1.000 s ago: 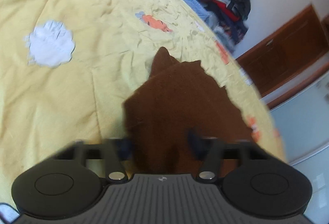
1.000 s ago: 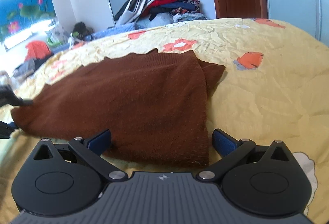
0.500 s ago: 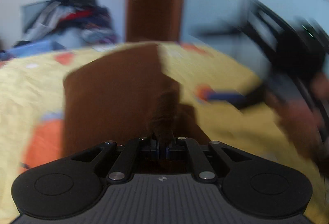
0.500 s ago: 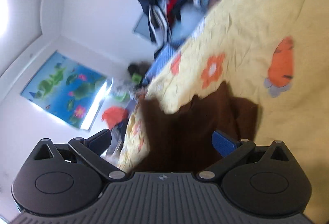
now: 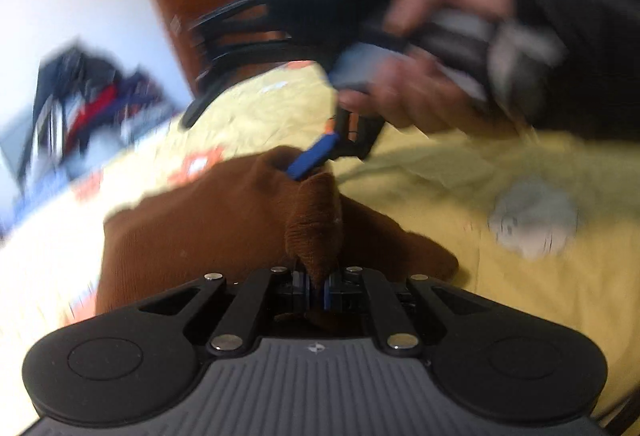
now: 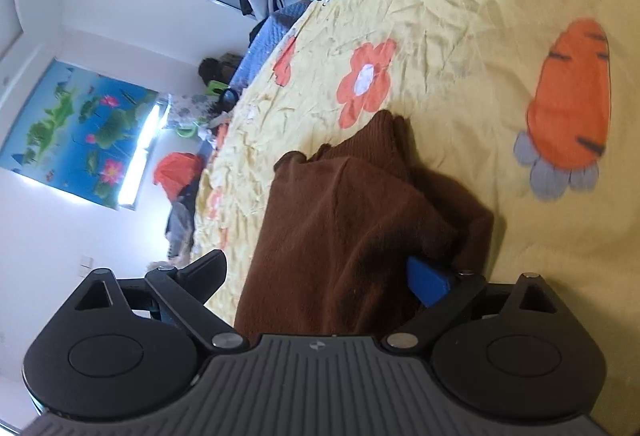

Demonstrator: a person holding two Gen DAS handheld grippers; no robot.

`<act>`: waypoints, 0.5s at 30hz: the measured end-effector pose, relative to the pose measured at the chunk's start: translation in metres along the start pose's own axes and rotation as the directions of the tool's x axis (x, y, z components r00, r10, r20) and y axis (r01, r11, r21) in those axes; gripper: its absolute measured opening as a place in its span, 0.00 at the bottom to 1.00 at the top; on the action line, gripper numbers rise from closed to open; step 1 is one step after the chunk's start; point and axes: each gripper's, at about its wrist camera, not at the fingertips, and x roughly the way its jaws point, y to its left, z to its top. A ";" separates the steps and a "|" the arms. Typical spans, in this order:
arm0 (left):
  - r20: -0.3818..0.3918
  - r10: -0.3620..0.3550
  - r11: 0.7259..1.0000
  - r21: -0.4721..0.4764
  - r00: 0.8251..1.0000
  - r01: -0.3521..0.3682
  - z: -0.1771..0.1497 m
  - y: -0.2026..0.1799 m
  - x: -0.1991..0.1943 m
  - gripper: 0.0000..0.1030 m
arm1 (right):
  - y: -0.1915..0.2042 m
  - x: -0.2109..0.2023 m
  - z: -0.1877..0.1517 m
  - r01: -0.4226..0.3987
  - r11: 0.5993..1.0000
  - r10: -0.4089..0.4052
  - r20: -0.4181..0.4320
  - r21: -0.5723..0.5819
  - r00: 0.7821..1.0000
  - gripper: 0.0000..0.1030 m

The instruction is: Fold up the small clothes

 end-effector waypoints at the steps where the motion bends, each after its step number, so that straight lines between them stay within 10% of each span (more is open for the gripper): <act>1: 0.011 0.011 0.999 0.038 1.000 -0.011 -0.003 -0.005 0.001 0.05 | 0.003 -0.003 0.002 0.020 1.000 -0.020 0.003 -0.016 1.000 0.93; 11: 0.111 -0.029 0.990 0.141 0.993 0.013 -0.022 -0.020 -0.002 0.25 | -0.005 -0.010 0.008 0.172 0.983 -0.167 0.084 -0.069 0.982 0.89; 15: 0.121 -0.041 0.993 0.111 0.992 0.027 -0.026 -0.011 -0.015 0.41 | 0.004 0.013 -0.001 0.296 0.928 -0.288 0.069 -0.225 0.955 0.21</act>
